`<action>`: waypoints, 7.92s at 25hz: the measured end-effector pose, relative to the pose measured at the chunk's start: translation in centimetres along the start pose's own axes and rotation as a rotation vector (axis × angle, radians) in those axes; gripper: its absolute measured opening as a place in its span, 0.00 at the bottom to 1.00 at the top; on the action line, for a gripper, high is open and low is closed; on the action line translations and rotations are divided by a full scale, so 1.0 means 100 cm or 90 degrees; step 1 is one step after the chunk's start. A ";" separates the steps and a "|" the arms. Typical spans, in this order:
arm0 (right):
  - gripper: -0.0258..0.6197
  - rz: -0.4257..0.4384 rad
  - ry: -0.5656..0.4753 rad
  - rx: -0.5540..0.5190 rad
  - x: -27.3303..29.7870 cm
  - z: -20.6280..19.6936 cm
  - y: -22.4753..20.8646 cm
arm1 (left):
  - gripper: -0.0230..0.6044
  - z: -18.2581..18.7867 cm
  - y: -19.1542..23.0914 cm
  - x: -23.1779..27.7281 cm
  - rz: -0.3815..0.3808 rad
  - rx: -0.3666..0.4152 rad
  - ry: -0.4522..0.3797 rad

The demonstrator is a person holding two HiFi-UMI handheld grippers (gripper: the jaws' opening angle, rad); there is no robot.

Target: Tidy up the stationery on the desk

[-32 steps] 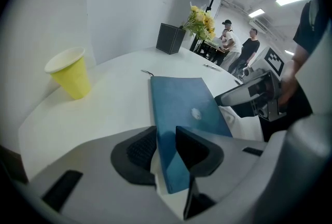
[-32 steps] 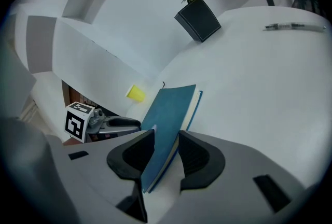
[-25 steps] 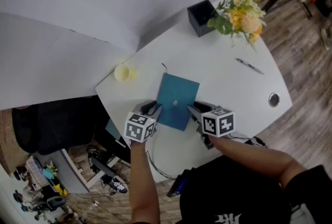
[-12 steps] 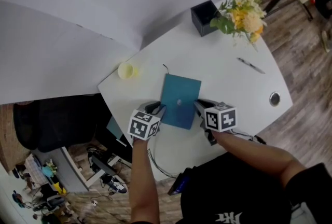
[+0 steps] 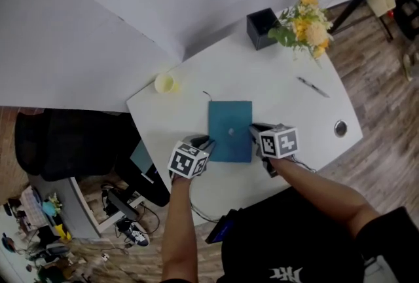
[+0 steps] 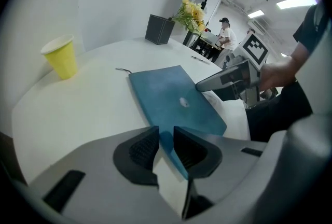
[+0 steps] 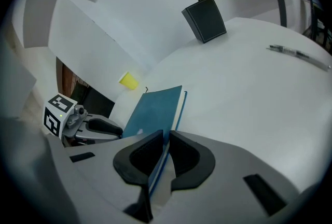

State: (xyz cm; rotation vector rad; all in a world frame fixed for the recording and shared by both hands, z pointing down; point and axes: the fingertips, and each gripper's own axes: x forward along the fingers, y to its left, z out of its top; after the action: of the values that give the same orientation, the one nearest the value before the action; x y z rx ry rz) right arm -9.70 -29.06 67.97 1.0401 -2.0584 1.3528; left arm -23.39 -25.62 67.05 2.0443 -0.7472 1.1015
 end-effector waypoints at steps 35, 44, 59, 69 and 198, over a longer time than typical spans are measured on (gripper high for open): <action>0.13 0.018 0.114 -0.255 -0.050 -0.066 -0.020 | 0.10 -0.076 -0.142 0.022 -0.122 0.071 0.019; 0.13 -0.010 0.093 -0.273 -0.050 -0.067 -0.021 | 0.10 -0.075 -0.143 0.022 -0.121 0.069 -0.001; 0.13 -0.010 -0.087 -0.396 -0.096 -0.054 0.013 | 0.11 -0.064 -0.142 -0.005 -0.109 0.057 -0.093; 0.12 0.042 -0.191 -0.445 -0.162 -0.024 0.022 | 0.04 0.010 -0.165 -0.018 -0.103 0.092 -0.217; 0.15 0.095 -0.014 -0.230 -0.084 -0.085 -0.021 | 0.04 -0.034 -0.166 -0.032 -0.012 0.010 -0.271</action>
State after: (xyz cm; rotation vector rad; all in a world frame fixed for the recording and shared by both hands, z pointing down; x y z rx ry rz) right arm -3.15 -18.95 66.55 0.7599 -2.3235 0.9844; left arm -14.16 -12.51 60.69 2.3251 -0.9227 0.6660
